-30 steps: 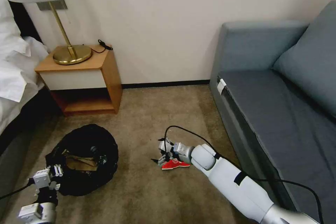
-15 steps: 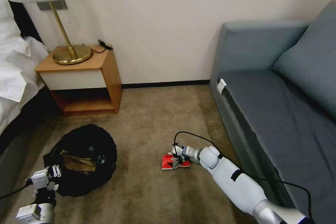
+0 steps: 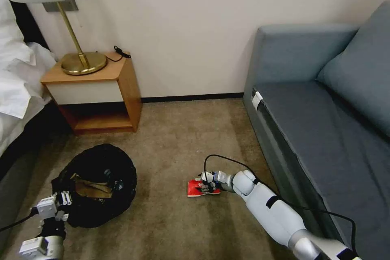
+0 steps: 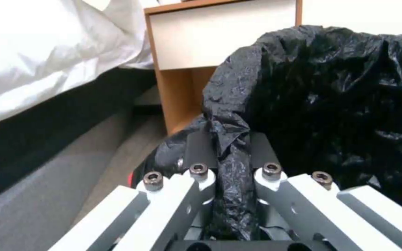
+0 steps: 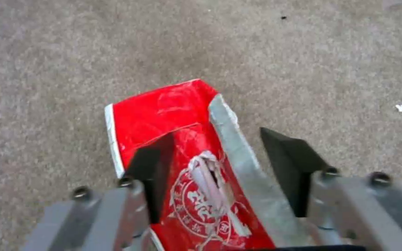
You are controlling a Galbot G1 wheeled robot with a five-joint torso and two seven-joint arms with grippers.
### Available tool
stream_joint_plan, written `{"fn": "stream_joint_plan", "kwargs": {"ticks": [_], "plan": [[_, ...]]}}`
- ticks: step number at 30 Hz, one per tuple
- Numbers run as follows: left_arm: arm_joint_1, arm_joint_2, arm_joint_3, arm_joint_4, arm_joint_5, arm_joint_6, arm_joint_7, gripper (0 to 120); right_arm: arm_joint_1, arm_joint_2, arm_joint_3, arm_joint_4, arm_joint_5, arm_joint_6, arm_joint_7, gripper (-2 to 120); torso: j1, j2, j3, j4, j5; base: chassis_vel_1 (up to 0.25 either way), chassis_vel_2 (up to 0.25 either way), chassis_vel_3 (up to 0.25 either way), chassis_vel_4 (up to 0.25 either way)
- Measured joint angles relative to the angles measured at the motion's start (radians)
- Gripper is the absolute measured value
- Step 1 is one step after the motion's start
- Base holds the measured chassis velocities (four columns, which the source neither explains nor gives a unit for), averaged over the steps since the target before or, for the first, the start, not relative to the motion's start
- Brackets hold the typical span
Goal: Pick up the trash bin, then pick up the garbage on the floor and place it into the trash bin.
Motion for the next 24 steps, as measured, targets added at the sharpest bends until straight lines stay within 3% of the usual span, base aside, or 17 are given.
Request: {"fn": "stream_joint_plan", "kwargs": {"ticks": [6,13,24], "plan": [[0.000,-0.002,0.001,0.003,0.000,-0.006,0.000,5,-0.017,-0.006,-0.004,0.023,0.004,0.008,0.000,30,0.000,0.000,0.000,-0.0001,0.0000,0.000,0.000,0.000,0.000],[0.004,-0.005,0.007,-0.006,0.002,-0.004,-0.001,5,-0.053,-0.004,-0.018,0.079,0.040,0.012,-0.001,1,0.000,0.000,0.000,-0.0001,0.0000,0.000,0.000,0.000,0.000],[0.007,-0.013,0.007,-0.010,0.009,-0.008,-0.002,5,-0.084,-0.008,-0.042,0.198,0.154,0.016,0.014,0,0.000,0.000,0.000,-0.0001,0.0000,0.000,0.000,0.000,0.000]]}}
